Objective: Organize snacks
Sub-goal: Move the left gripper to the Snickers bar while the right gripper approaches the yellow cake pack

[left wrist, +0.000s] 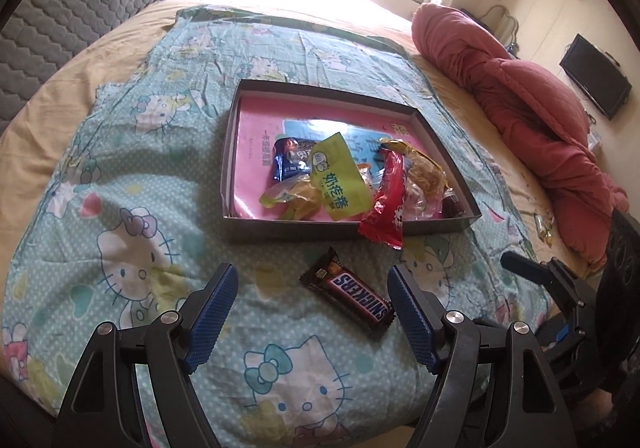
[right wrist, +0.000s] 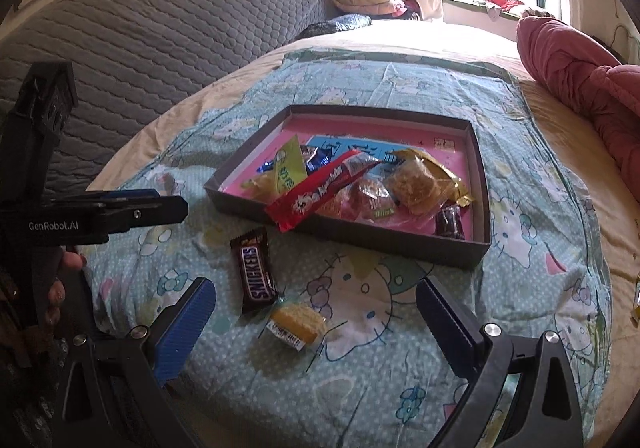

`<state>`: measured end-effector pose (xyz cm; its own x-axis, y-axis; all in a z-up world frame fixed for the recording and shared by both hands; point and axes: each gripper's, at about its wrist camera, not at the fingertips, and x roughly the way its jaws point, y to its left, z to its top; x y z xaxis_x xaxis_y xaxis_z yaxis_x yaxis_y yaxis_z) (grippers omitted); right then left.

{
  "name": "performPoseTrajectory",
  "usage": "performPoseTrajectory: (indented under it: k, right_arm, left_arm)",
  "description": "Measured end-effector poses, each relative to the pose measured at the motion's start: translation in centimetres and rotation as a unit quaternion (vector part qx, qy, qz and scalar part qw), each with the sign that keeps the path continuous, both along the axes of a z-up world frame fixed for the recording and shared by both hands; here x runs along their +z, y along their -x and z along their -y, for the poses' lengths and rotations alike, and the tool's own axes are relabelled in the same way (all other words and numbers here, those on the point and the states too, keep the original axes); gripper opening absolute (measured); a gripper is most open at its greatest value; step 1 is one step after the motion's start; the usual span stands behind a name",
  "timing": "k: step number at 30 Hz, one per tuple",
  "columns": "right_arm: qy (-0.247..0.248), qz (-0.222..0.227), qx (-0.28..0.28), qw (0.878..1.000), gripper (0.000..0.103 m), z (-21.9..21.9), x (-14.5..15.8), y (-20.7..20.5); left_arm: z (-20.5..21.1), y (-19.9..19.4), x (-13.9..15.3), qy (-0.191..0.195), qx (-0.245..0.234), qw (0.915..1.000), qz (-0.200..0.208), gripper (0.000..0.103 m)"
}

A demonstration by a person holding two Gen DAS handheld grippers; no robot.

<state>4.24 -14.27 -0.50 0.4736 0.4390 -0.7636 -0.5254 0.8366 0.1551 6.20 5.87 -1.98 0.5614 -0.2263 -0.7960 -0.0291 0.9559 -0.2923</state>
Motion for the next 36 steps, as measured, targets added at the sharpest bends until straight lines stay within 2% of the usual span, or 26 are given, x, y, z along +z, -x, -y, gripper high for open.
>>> performPoseTrajectory:
  k: [6, 10, 12, 18, 21, 24, 26, 28, 30, 33, 36]
  right_arm:
    - [0.028, -0.031, 0.006, 0.999, 0.101, -0.8, -1.8, 0.1]
    - [-0.013, -0.077, 0.006, 0.997, 0.101, -0.8, -2.8, -0.6]
    - [-0.017, -0.086, 0.008, 0.996, 0.101, -0.8, -3.2, -0.7]
    - [0.044, -0.086, 0.001, 0.995, 0.101, -2.3, -4.7, -1.1]
    - [0.094, -0.068, 0.006, 0.993, 0.101, -3.3, -5.4, -0.9]
    - [0.115, -0.053, 0.018, 0.992, 0.1, -4.3, -5.8, -0.7]
    - [0.122, -0.047, 0.025, 0.991, 0.095, -4.7, -6.1, -0.7]
    - [0.126, -0.053, 0.029, 0.99, 0.08, -4.8, -6.7, -0.9]
    - [0.116, -0.058, 0.028, 0.991, 0.077, -4.6, -6.9, -1.2]
    - [0.112, -0.051, 0.022, 0.992, 0.067, -4.1, -6.8, -1.5]
    - [0.104, -0.059, 0.014, 0.993, 0.061, -3.4, -6.7, -1.9]
  left_arm:
    - [0.3, -0.1, -1.0, 0.005, -0.007, 0.9999, -0.013, 0.078]
    - [0.5, -0.2, -1.4, 0.007, -0.011, 0.9998, -0.015, 0.078]
    - [0.6, -0.3, -1.5, 0.01, -0.014, 0.9997, -0.016, 0.078]
    - [0.8, -0.5, -2.1, 0.01, -0.015, 0.9996, -0.02, 0.078]
    - [1.0, -0.8, -2.7, 0.015, -0.013, 0.9994, -0.03, 0.078]
    - [1.4, -1.1, -3.7, 0.017, -0.013, 0.9988, -0.044, 0.078]
    - [1.6, -1.3, -4.2, 0.017, -0.01, 0.9984, -0.053, 0.078]
    - [1.7, -1.5, -4.5, 0.022, -0.004, 0.9981, -0.058, 0.078]
    - [1.7, -1.8, -4.9, 0.024, 0.003, 0.9977, -0.063, 0.078]
    - [1.7, -2.2, -5.5, 0.034, 0.013, 0.9963, -0.078, 0.078]
    - [2.2, -2.5, -6.2, 0.036, 0.016, 0.9952, -0.089, 0.078]
